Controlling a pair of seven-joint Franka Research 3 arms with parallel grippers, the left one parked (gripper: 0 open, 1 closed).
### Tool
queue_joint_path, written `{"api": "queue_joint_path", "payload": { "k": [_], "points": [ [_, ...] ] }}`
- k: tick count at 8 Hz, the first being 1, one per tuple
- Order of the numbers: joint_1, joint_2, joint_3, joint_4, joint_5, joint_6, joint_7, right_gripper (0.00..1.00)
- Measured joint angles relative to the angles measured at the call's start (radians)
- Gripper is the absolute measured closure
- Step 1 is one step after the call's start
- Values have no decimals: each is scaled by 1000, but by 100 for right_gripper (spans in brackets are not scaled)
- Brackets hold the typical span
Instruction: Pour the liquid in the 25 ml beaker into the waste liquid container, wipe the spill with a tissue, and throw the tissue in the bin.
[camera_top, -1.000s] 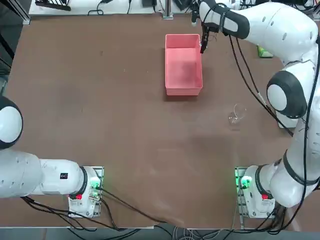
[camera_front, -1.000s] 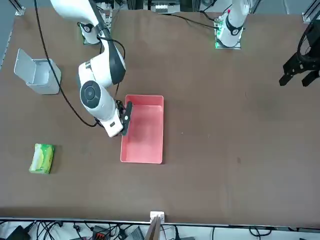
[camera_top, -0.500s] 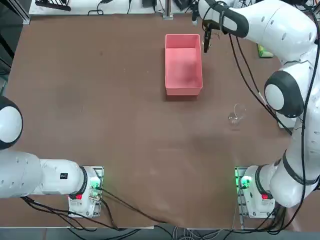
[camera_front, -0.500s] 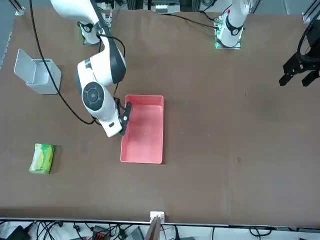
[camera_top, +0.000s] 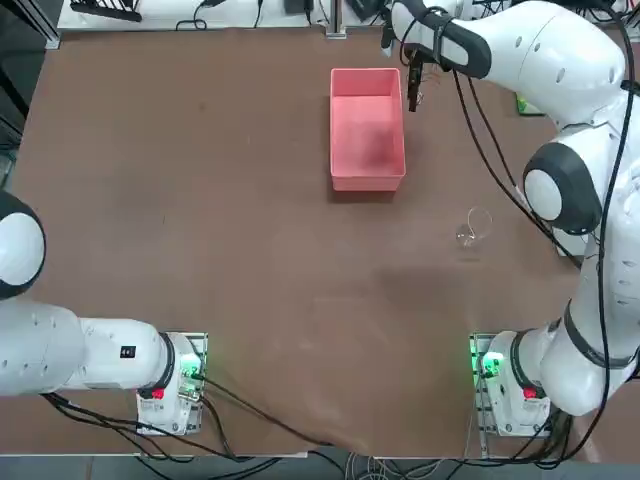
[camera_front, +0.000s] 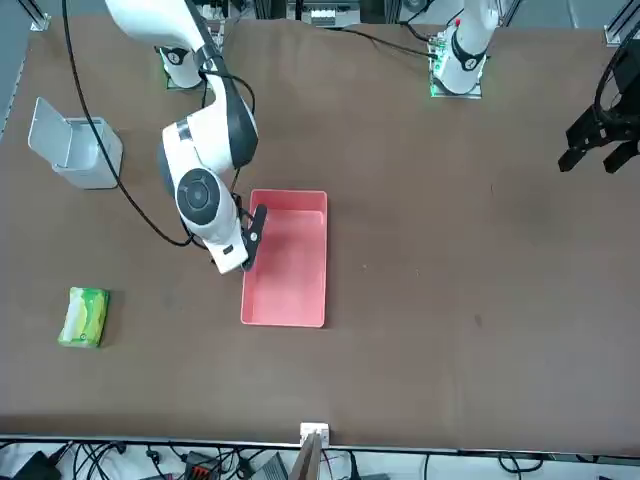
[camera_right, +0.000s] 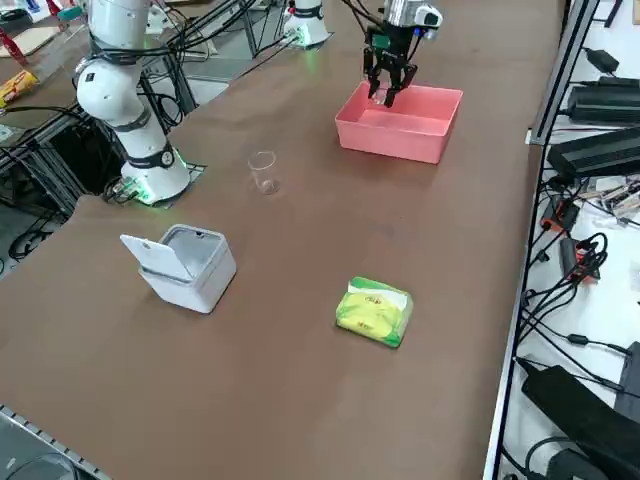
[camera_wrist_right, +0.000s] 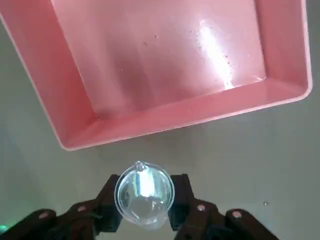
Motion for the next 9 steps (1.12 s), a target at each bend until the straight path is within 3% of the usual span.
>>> {"api": "queue_joint_path", "payload": {
  "k": [5, 9],
  "points": [
    [2, 21, 0, 39, -64, -75, 8, 53],
    [29, 47, 2, 144, -65, -77, 9, 53]
  ]
}}
